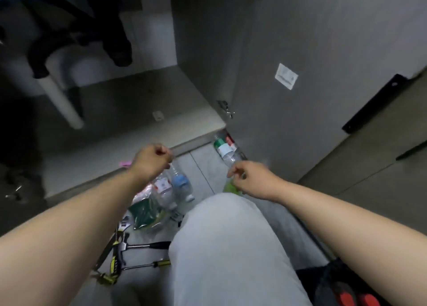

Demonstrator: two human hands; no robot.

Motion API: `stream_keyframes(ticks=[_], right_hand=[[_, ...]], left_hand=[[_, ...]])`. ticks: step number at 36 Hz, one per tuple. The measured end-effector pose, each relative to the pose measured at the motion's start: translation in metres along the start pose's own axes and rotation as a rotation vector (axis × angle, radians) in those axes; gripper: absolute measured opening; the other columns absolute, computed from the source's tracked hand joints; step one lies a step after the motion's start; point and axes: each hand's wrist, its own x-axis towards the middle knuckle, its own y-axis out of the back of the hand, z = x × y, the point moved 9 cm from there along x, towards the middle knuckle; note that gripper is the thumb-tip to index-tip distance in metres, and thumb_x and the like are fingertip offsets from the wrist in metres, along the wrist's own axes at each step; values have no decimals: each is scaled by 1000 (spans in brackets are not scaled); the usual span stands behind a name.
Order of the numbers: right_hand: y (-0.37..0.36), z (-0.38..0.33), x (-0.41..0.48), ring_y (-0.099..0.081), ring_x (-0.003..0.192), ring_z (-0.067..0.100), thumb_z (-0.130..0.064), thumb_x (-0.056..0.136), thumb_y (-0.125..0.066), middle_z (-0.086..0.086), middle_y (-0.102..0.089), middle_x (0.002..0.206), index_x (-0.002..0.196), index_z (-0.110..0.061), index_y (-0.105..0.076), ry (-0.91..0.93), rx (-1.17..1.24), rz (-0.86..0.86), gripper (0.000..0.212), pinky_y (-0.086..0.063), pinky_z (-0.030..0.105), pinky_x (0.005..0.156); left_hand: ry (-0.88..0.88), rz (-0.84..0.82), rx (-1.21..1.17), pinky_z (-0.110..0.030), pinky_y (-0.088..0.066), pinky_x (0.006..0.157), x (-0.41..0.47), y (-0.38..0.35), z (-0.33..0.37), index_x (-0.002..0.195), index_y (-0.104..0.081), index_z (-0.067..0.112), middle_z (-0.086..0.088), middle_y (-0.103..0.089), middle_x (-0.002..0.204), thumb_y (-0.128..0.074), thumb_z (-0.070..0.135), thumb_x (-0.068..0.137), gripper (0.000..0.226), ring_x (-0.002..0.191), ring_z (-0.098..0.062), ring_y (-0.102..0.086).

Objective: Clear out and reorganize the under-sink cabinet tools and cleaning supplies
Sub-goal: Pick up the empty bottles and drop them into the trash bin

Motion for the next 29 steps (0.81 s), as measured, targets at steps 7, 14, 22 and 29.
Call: stream_keyframes(ticks=[7,14,22,29], right_hand=[[-139,6,98,-57,87,17,-27,89,-67,6,-65,112,117,-18,-59,-105,-30,-395,31,-45,26,76],[-224,35,167,-59,110,32,-33,85,-75,18,-54,127,137,-9,-40,-219,-42,-373,67,-52,39,89],[-258,47,227,-57,117,34,-42,83,-73,17,-53,129,137,-7,-40,-285,-30,-171,72,-50,41,93],[-262,56,228,-61,115,29,-45,86,-71,14,-60,129,139,-7,-41,-331,9,-200,73,-46,32,84]], left_hand=[[343,23,-164,-37,-57,77,16,-21,-143,95,-72,5,-18,-73,95,-58,5,97,15,83,-30,-68],[434,1,-279,-15,-38,43,33,-60,-194,90,-72,13,-7,-70,75,-59,16,99,16,52,-10,-57],[451,-9,-430,-15,-46,47,54,-74,-217,97,-69,7,-6,-67,74,-56,2,95,14,47,0,-61],[526,-59,-567,-29,-58,60,63,-96,-222,90,-64,15,-9,-70,80,-63,6,92,9,63,-14,-70]])
